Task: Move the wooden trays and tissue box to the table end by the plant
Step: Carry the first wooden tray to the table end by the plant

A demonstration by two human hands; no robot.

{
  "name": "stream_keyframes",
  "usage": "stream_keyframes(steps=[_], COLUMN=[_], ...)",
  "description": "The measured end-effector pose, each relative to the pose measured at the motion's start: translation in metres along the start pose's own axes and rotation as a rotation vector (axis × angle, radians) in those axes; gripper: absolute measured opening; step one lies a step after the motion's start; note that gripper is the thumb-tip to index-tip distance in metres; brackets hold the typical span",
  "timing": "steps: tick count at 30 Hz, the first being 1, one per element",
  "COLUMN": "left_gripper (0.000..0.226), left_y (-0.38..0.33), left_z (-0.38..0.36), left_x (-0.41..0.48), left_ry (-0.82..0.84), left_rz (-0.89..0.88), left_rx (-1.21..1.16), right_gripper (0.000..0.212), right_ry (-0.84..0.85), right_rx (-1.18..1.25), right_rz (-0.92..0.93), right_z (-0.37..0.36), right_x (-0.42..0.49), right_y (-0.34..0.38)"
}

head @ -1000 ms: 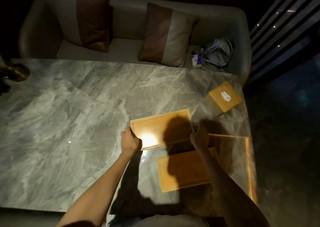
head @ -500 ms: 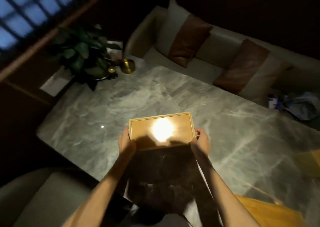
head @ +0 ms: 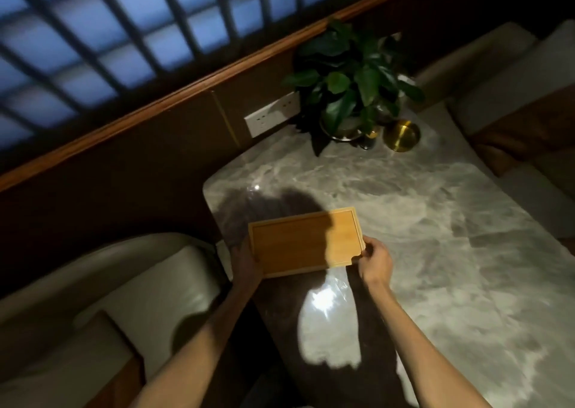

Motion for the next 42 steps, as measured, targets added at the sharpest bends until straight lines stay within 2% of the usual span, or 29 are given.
stream_keyframes(steps=[4,7,10,13,16,19,22,25,26,29,34,39,42], left_gripper=[0.057,0.051,0.049,0.052,0.058,0.054,0.048,0.049,0.048,0.048,0.038,0.041,0.04], left_y=[0.004,0.006,0.005,-0.001,-0.008,-0.018,-0.03,-0.044,-0.047,-0.049,-0.056,-0.055,-0.056], left_z=[-0.001,-0.003,-0.002,0.003,0.011,0.012,0.016,0.019,0.02,0.023,0.03,0.025,0.026], left_x=[0.025,0.04,0.063,0.094,0.122,0.151,0.177,0.194,0.2,0.221,0.235,0.226,0.229], left_ry=[-0.067,-0.133,-0.18,-0.155,-0.151,-0.106,-0.129,-0.141,-0.149,-0.164,-0.219,-0.28,-0.257], left_rz=[0.032,0.059,0.081,0.086,0.09,0.116,0.112,0.083,0.073,0.061,0.047,-0.014,-0.001], left_rx=[-0.078,-0.114,-0.152,-0.105,-0.026,-0.116,-0.152,-0.149,-0.146,-0.025,-0.001,0.097,0.073], right_gripper=[0.035,0.036,0.043,0.058,0.056,0.054,0.049,0.032,0.034,0.057,0.043,0.055,0.064], right_ry=[0.026,0.089,0.094,0.076,0.059,0.065,0.079,0.036,0.028,0.013,-0.103,-0.205,-0.174], right_rx=[-0.054,-0.165,-0.146,-0.209,-0.261,-0.259,-0.209,-0.123,-0.081,0.089,0.074,0.251,0.336], right_rz=[0.078,0.156,0.143,0.202,0.249,0.332,0.369,0.289,0.254,0.205,0.367,0.337,0.29], right_z=[-0.026,-0.043,-0.061,-0.079,-0.094,-0.111,-0.126,-0.138,-0.143,-0.156,-0.156,-0.161,-0.165], right_x=[0.021,0.043,0.073,0.098,0.124,0.154,0.183,0.202,0.205,0.204,0.189,0.185,0.186], right_y=[0.013,0.02,0.039,0.067,0.088,0.113,0.136,0.15,0.153,0.155,0.155,0.159,0.161])
Point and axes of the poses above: each hand's wrist, its own x-axis towards the middle knuckle, its own z-axis out of the back of the hand, y = z × x, the point moved 5 cm from there along x, towards the middle knuckle, and after that the axes turned 11 degrees about x, right-handed, at the moved point
